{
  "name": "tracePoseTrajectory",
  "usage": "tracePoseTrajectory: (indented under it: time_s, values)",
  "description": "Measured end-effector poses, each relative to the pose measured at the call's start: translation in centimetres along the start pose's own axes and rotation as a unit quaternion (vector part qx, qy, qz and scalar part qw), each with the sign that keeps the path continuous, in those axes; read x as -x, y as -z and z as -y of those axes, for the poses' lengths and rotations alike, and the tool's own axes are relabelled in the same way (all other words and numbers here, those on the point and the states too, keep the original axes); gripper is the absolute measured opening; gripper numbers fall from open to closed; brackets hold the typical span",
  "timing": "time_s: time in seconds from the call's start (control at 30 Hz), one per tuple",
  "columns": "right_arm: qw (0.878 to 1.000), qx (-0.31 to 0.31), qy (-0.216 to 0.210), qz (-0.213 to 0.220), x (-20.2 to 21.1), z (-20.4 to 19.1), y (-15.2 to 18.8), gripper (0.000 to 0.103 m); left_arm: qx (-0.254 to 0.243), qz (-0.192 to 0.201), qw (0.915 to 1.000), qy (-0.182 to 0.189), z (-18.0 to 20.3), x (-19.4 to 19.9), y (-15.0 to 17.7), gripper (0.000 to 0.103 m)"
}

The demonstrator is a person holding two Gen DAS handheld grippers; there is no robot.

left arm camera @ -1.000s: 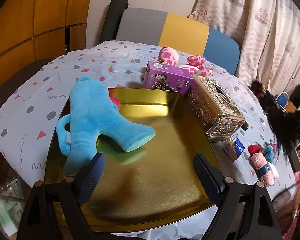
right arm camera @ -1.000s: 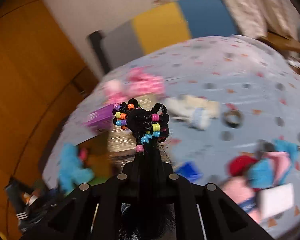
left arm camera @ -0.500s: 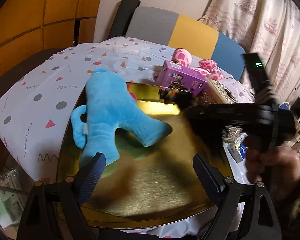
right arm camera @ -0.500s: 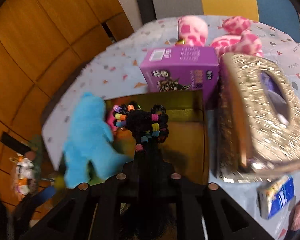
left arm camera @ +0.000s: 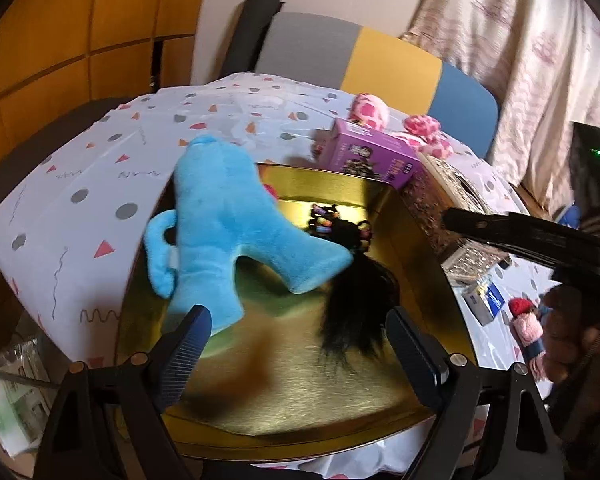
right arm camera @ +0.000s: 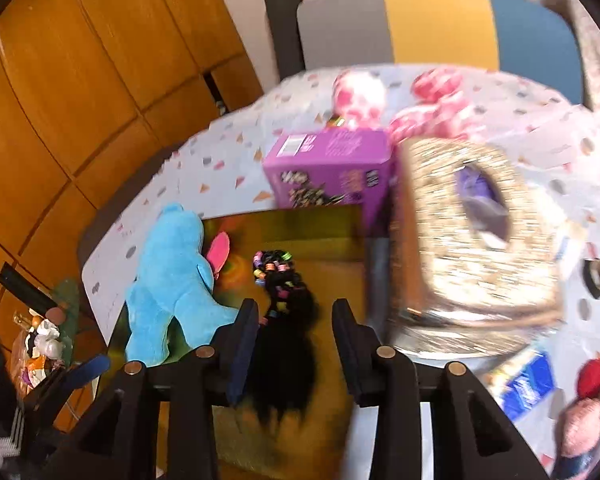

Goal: Organize soft objects
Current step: 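Carry the black-haired doll into the gold tray and open the right tool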

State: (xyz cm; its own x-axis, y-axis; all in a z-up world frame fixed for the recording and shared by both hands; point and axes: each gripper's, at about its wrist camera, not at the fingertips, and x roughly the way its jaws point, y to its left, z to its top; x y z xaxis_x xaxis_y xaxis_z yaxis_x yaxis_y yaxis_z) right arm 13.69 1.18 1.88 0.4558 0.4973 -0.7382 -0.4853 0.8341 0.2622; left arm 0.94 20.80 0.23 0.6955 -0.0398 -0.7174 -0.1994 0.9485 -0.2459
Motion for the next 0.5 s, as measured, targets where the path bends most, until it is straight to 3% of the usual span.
tracePoseTrajectory:
  time_s: [0.27, 0.5]
  values:
    - [0.998, -0.012, 0.054, 0.038, 5.8, 4.5, 2.8, 0.043, -0.071, 0.009, 0.9969, 0.030, 5.0, 0.7, -0.3, 0.090]
    - [0.988, -0.081, 0.118, 0.058, 9.8, 11.9, 4.9, 0.044, -0.141, 0.004, 0.9887, 0.050, 10.1, 0.3, 0.0, 0.090]
